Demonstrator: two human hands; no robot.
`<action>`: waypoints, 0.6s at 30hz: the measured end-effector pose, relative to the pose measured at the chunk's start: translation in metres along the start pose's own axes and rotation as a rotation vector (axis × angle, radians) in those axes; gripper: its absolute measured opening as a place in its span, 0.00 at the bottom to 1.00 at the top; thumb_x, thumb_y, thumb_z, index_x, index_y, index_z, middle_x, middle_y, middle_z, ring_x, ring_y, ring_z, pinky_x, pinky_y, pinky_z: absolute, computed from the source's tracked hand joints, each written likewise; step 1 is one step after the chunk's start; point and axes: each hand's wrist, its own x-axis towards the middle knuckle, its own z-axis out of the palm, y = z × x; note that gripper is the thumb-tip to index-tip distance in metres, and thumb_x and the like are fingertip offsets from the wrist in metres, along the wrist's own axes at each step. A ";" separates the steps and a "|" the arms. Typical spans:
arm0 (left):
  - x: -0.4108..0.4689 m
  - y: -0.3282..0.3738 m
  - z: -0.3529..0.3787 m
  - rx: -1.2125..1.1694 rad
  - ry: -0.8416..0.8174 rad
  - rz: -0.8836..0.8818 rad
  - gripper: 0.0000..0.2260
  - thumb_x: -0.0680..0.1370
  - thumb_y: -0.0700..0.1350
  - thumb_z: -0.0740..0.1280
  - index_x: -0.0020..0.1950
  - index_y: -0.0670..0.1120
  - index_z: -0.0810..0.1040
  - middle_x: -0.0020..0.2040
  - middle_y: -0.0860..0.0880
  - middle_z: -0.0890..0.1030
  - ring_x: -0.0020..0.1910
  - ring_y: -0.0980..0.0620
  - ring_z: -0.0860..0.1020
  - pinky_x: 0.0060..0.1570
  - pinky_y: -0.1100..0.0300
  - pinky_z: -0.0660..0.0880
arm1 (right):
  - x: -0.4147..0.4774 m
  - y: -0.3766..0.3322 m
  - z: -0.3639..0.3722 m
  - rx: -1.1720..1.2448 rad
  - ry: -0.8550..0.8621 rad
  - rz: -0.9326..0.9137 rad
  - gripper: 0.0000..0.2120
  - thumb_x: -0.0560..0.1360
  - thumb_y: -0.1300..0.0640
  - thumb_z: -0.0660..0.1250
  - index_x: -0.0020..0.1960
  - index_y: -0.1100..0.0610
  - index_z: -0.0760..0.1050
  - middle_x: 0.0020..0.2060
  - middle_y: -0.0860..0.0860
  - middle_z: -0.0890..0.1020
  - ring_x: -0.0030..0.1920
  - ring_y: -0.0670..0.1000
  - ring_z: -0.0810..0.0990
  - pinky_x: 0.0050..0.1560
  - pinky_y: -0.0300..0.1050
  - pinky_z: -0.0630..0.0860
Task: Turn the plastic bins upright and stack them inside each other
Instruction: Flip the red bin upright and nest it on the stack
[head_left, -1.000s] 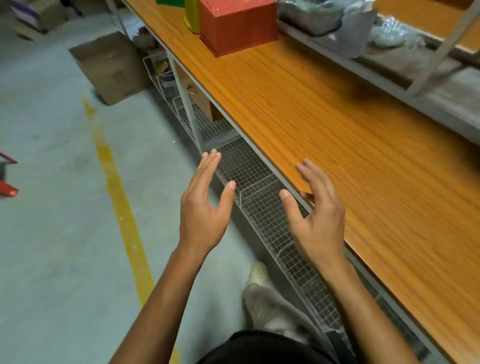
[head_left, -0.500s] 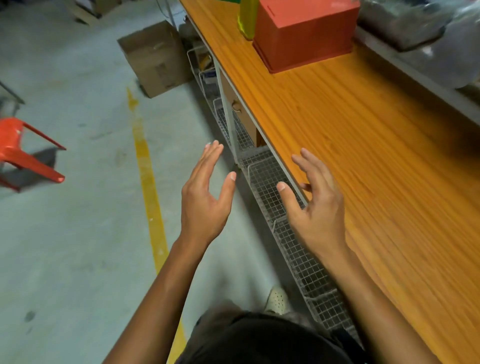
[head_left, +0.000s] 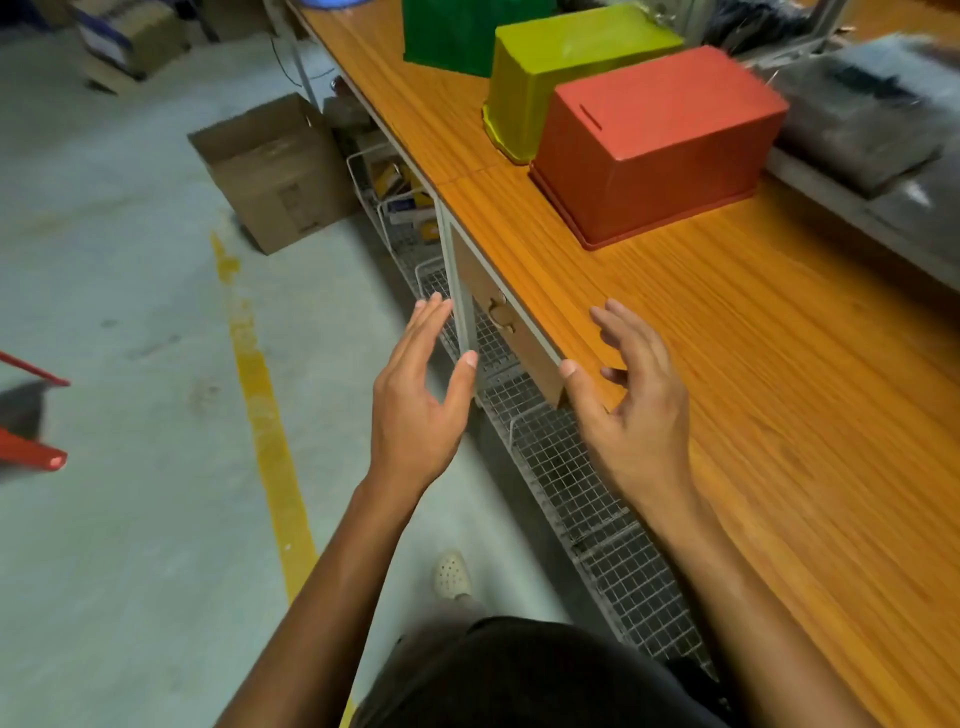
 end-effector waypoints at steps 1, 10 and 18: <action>0.020 -0.008 -0.004 0.007 -0.016 0.013 0.22 0.79 0.43 0.66 0.73 0.43 0.71 0.74 0.48 0.71 0.76 0.55 0.64 0.71 0.72 0.58 | 0.013 -0.004 0.010 0.004 0.012 0.006 0.25 0.77 0.48 0.66 0.72 0.57 0.72 0.72 0.53 0.72 0.69 0.52 0.73 0.59 0.57 0.79; 0.171 -0.050 0.003 -0.079 -0.155 0.145 0.22 0.80 0.43 0.66 0.73 0.43 0.70 0.73 0.52 0.69 0.76 0.53 0.65 0.73 0.67 0.61 | 0.105 0.003 0.066 -0.055 0.166 0.081 0.26 0.76 0.47 0.65 0.71 0.57 0.72 0.71 0.54 0.73 0.67 0.52 0.75 0.57 0.52 0.80; 0.270 -0.050 0.079 -0.135 -0.293 0.244 0.23 0.79 0.49 0.64 0.73 0.42 0.71 0.74 0.46 0.71 0.76 0.52 0.64 0.73 0.56 0.65 | 0.196 0.049 0.065 -0.108 0.308 0.170 0.24 0.76 0.50 0.67 0.71 0.56 0.73 0.71 0.53 0.73 0.68 0.51 0.74 0.58 0.56 0.79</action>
